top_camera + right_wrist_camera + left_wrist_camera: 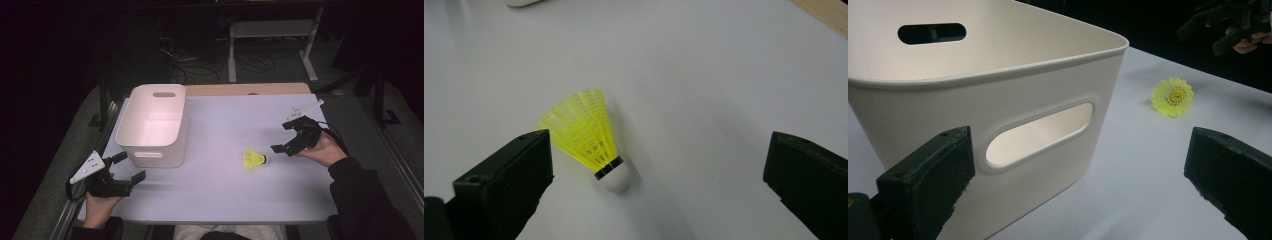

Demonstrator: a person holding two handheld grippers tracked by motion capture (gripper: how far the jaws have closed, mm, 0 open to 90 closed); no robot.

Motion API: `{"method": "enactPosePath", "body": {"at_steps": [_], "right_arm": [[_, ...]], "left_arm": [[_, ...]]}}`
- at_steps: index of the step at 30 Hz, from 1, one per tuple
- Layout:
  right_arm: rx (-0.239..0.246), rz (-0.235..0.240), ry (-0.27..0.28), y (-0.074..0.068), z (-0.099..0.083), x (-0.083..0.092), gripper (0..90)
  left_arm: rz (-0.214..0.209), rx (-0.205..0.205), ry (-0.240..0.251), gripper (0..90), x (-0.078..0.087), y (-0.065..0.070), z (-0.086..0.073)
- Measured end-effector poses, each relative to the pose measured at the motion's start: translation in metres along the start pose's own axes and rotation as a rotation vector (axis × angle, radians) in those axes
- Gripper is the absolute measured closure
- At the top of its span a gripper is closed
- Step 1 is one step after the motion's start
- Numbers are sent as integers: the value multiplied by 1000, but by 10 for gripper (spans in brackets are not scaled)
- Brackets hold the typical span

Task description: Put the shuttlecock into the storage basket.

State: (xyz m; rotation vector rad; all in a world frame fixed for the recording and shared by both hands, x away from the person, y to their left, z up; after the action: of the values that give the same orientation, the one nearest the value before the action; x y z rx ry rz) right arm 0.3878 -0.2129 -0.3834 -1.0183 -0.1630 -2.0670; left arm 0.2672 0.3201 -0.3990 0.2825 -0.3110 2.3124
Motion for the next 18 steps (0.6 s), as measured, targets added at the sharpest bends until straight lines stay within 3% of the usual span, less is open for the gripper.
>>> {"method": "enactPosePath", "body": {"at_steps": [9,18], "right_arm": [[13,12,-44,-1,-2,-10,0],[55,29,-71,-4,-3,-18,0]], "left_arm": [[-2,-1,1,0,0,0,0],[-5,0,-1,0,-1,0,0]]}}
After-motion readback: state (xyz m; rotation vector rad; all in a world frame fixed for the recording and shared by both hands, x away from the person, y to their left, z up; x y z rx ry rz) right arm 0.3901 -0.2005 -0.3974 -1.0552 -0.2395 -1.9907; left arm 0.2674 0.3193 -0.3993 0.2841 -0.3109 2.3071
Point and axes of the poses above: each handheld gripper's, and its own axes: x roughly backward along the jaws, z roughly out of its top, y roughly to its right, the point moved 2 cm from there along -x, roughly forward along the jaws, and after that the axes turned 14 degrees about -x, right-handed, at the moved point
